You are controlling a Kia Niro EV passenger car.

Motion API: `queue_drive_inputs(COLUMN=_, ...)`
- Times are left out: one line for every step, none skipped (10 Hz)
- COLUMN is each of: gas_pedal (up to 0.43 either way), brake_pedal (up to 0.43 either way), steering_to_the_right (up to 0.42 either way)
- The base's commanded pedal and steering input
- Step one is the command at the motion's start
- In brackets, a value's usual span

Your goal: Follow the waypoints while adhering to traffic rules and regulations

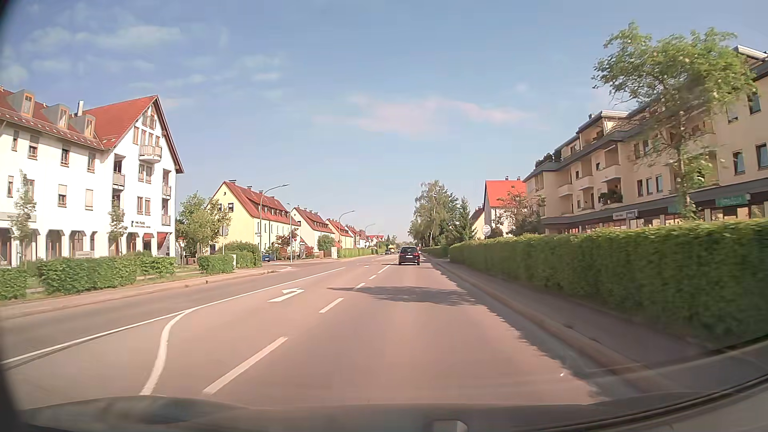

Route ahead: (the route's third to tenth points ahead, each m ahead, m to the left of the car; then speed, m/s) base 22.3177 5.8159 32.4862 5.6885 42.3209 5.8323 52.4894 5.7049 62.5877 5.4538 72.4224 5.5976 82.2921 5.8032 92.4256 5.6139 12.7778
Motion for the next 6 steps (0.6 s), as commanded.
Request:
queue_drive_inputs(gas_pedal=0.047, brake_pedal=0.000, steering_to_the_right=0.000)
queue_drive_inputs(gas_pedal=0.047, brake_pedal=0.000, steering_to_the_right=0.000)
queue_drive_inputs(gas_pedal=0.047, brake_pedal=0.000, steering_to_the_right=0.000)
queue_drive_inputs(gas_pedal=0.047, brake_pedal=0.000, steering_to_the_right=0.001)
queue_drive_inputs(gas_pedal=0.047, brake_pedal=0.000, steering_to_the_right=0.002)
queue_drive_inputs(gas_pedal=0.047, brake_pedal=0.000, steering_to_the_right=0.002)
